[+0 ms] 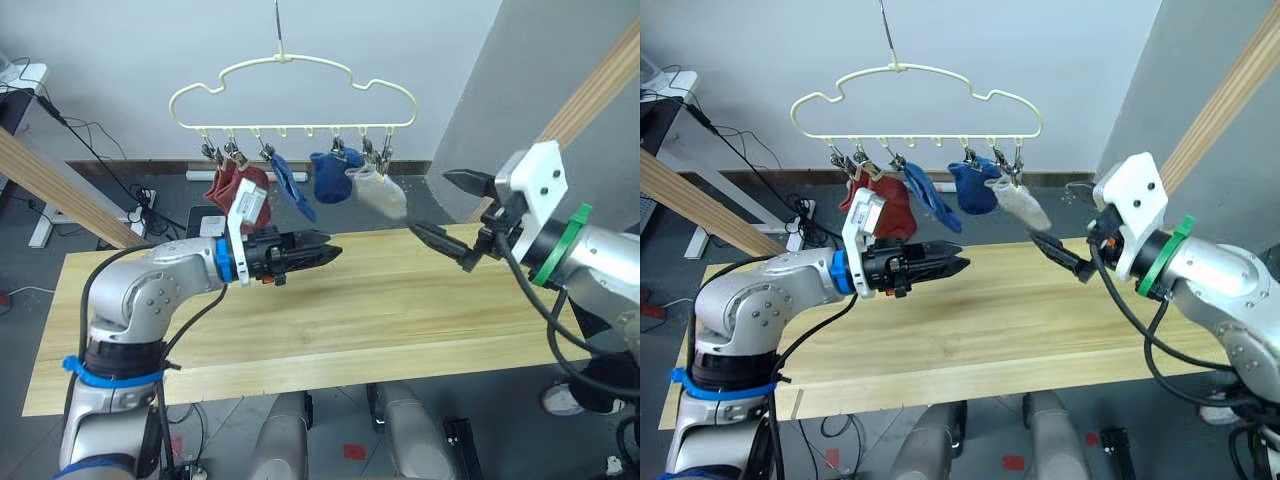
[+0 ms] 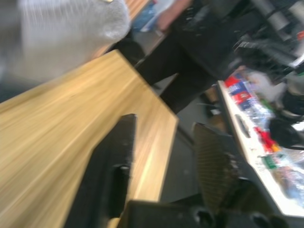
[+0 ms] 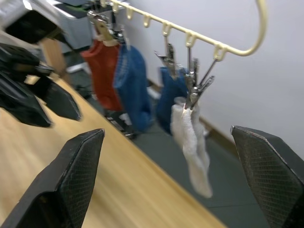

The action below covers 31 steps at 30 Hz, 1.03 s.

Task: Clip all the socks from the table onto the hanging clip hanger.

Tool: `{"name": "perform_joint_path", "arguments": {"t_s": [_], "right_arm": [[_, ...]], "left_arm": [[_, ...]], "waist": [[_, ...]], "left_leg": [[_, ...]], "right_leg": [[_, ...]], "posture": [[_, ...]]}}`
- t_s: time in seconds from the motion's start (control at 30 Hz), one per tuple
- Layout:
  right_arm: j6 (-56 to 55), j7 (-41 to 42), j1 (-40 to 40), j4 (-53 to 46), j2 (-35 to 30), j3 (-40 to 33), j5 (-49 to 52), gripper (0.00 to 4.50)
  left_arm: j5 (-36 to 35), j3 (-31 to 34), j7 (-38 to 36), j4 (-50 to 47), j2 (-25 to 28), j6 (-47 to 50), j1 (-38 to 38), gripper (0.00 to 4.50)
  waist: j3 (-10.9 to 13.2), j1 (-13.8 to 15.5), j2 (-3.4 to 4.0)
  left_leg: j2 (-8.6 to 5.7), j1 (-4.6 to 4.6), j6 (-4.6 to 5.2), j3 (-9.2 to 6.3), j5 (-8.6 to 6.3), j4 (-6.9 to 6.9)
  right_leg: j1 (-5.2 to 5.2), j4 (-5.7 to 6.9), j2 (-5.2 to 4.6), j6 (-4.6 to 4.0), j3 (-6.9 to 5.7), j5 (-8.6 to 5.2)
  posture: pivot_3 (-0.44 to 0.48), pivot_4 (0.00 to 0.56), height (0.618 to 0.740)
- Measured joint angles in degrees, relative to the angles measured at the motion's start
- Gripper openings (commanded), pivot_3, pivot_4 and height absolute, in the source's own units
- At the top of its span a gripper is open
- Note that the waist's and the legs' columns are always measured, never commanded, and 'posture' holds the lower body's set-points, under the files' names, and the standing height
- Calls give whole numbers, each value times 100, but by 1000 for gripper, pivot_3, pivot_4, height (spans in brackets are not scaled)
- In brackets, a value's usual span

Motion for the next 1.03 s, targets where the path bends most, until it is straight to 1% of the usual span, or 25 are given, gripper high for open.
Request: {"name": "perform_joint_path", "arguments": {"t_s": [0.07, 0.1, 0.2, 0.23, 0.27, 0.37, 0.53, 0.63, 0.77, 1.03], "right_arm": [[-240, 100, 261, 16, 98, 72, -389, 4500], [-328, 157, 302, 17, 154, 75, -483, 4500], [-532, 207, 597, 113, 383, 76, -730, 4500], [-565, 212, 701, 185, 487, 82, -792, 4500], [-615, 247, 805, 270, 551, 118, -908, 4500], [-694, 316, 950, 467, 731, 190, -1126, 4500], [-876, 437, 996, 744, 887, 179, -1403, 4500], [-975, 440, 1123, 871, 960, 78, -1541, 4500], [-856, 340, 1282, 936, 1265, -65, -1579, 4500], [-866, 435, 1324, 935, 1285, -64, -1758, 4500]], "left_arm": [[70, 127, 133, -124, 65, -97, 202, 3584], [119, 194, 231, -231, 73, -162, 312, 3706], [470, 600, 674, -812, 163, -538, 1194, 4410], [618, 776, 840, -965, 171, -653, 1524, 4477], [770, 928, 1015, -1079, 174, -756, 1824, 4477], [1068, 1186, 1397, -1278, 179, -932, 2308, 4477], [1749, 1292, 1833, -1308, 229, -1329, 2862, 4477], [2107, 1286, 1925, -1305, 321, -1553, 3166, 4477], [2188, 1287, 1959, -1372, 209, -1739, 3322, 4477], [2082, 1304, 1876, -1394, 170, -1850, 3362, 4477]], "waist": [[0, 4, 0], [0, 4, 0], [-5, -19, -9], [-6, -23, -10], [-5, -2, -10], [-5, 99, -10], [-5, 203, -9], [-5, 201, -9], [-5, 202, -9], [-5, 218, -9]], "left_leg": [[1, 1, 1, 1, 2, 1], [1, 1, 1, 1, 3, 2], [9, 17, 2, 1, 2, -8], [9, 17, 2, 1, 1, -10], [8, 17, 3, 0, 1, -10], [5, 18, 21, -13, -8, -4], [1, 62, 25, -9, -8, -5], [2, 65, 25, -9, -8, -6], [4, 65, 24, -16, -8, -8], [4, 67, 24, -14, -8, -8]], "right_leg": [[0, 1, 0, -3, 0, 3], [0, 0, 0, -1, -1, 5], [5, -4, 1, -3, 15, 7], [5, -3, 0, -3, 16, 7], [4, -3, 0, -3, 17, 7], [13, -3, 0, -7, 9, 10], [63, -15, 0, -3, 3, 8], [66, -15, 1, -3, 2, 8], [65, -13, 1, -4, 3, 9], [65, -12, 1, -4, 2, 8]], "posture": [[-43, 338, 740], [-43, 338, 740], [-11, 341, 740], [0, 339, 740], [0, 339, 740], [30, 338, 740], [43, 339, 740], [49, 338, 740], [66, 334, 740], [74, 335, 740]]}}
